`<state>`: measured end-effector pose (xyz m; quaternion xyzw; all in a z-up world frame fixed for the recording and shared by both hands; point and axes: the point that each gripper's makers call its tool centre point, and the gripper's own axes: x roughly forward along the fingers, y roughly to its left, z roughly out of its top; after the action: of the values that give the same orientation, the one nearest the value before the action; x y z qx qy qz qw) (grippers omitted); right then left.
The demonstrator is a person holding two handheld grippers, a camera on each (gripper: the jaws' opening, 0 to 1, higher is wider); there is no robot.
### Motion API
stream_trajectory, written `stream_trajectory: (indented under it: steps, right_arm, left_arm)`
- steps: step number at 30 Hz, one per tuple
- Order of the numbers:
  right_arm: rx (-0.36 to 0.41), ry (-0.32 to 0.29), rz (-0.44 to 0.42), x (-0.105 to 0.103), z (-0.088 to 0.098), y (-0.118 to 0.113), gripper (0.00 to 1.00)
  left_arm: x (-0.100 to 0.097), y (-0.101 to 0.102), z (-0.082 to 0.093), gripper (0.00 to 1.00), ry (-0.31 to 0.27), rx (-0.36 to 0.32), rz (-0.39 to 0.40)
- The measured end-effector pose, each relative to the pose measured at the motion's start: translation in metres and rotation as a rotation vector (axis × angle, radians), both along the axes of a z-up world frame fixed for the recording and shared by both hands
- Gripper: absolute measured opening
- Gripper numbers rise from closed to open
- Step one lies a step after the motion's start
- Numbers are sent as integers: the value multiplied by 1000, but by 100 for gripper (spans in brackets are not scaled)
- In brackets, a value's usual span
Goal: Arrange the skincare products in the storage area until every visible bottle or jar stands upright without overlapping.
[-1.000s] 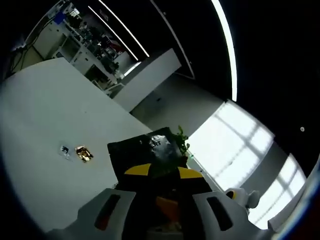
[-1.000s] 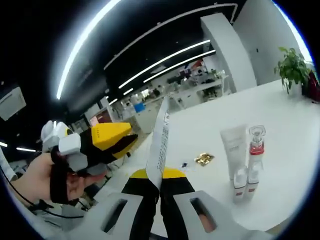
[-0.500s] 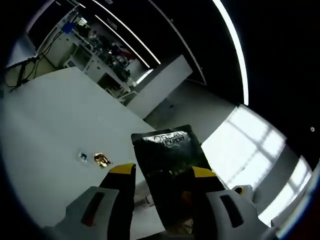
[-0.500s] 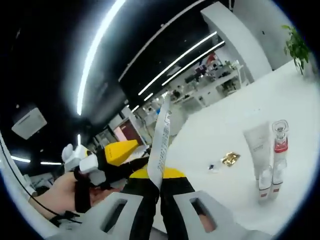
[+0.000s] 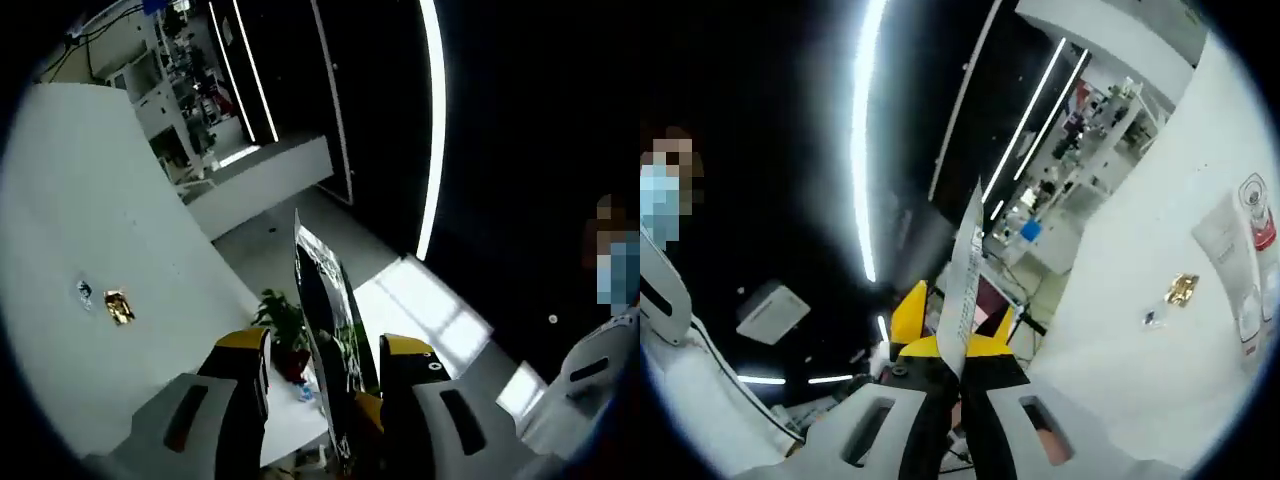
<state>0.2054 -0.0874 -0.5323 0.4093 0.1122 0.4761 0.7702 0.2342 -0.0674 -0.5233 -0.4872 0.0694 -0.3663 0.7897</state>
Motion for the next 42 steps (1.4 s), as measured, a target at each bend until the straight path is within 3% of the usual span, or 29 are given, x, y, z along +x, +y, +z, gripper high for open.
stream_trajectory:
  steps: [10,15,22,25,32,34,38,42]
  right_arm:
    - [61,47,2,-1,1,-6,1]
    - [67,52,-2,-1,0,-8,1]
    - [17,17,-21,-1,-4,-13,5]
    - [-38,8,-42,0,-15,-19,13]
    - [-22,2,-15,-4,-18,-43,27]
    - [-86,-14,33,-7,-27,-45,31]
    - [-101,-25,42,-5,-27,-51,27]
    - [-100,-12,45,-1,-31,-56,22]
  left_arm:
    - [-6,-13,5,5,-33,-10,-47]
    - [-4,-16,5,4,-26,-7,-56]
    - [-2,-20,-1,1,7,3,-78]
    - [-4,-25,0,0,-1,18,-100]
    - [-7,-28,-12,0,39,104,-179]
    - [-11,-29,-18,0,60,126,-220]
    - [-23,-36,-30,0,101,173,-304]
    - [-33,-44,-35,0,136,161,-362]
